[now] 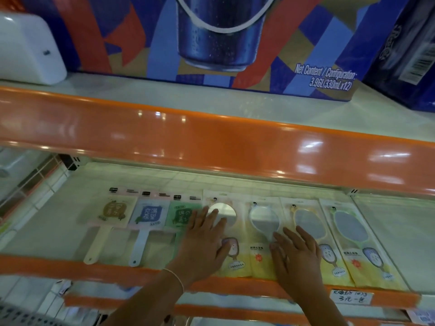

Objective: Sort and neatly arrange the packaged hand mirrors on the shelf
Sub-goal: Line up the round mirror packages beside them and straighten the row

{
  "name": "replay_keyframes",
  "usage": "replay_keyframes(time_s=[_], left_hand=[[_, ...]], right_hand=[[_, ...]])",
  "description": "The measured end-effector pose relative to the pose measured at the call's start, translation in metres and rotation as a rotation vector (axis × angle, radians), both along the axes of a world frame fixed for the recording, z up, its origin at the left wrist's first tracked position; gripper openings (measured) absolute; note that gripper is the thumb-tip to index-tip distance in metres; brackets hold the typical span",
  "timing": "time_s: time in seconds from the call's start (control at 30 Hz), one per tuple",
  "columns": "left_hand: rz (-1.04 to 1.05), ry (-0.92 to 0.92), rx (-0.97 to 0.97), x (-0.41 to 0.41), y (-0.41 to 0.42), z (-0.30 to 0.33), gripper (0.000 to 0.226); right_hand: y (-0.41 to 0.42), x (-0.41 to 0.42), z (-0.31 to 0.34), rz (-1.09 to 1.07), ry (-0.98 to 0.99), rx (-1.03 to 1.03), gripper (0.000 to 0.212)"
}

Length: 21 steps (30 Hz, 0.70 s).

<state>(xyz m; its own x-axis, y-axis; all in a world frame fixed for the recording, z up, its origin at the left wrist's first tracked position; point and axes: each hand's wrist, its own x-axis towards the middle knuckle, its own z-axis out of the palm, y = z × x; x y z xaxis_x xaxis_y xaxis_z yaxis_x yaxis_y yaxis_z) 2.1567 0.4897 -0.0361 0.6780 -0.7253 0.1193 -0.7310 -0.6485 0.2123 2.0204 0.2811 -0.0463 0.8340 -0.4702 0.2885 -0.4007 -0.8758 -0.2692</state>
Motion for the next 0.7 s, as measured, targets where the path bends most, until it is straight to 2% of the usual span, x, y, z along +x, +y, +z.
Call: replay_keyframes(time_s=[0.1,0.2,0.33,0.5,0.7], left_hand=[[0.086,-0.037,-0.059,0.016,0.026,-0.002,0.057],[0.172,-0.006,-0.091,0.033,0.052,-0.004,0.065],[0.161,-0.003,-0.063,0.041,0.068,-0.01,0.069],[0.162,-0.032,-0.022,0.039,0.071,-0.017,0.055],[0.157,-0.017,-0.011,0.039,0.069,-0.011,0.062]], right_hand=[[0.028,0.013,0.001,0.027,-0.101,0.046,0.046],[0.059,0.029,-0.003,0.099,-0.081,0.118,0.048],[0.078,0.039,-0.009,0.147,0.017,0.135,0.047],[0.081,0.038,-0.007,0.13,0.04,0.096,0.051],[0.083,0.037,-0.006,0.149,0.066,0.08,0.046]])
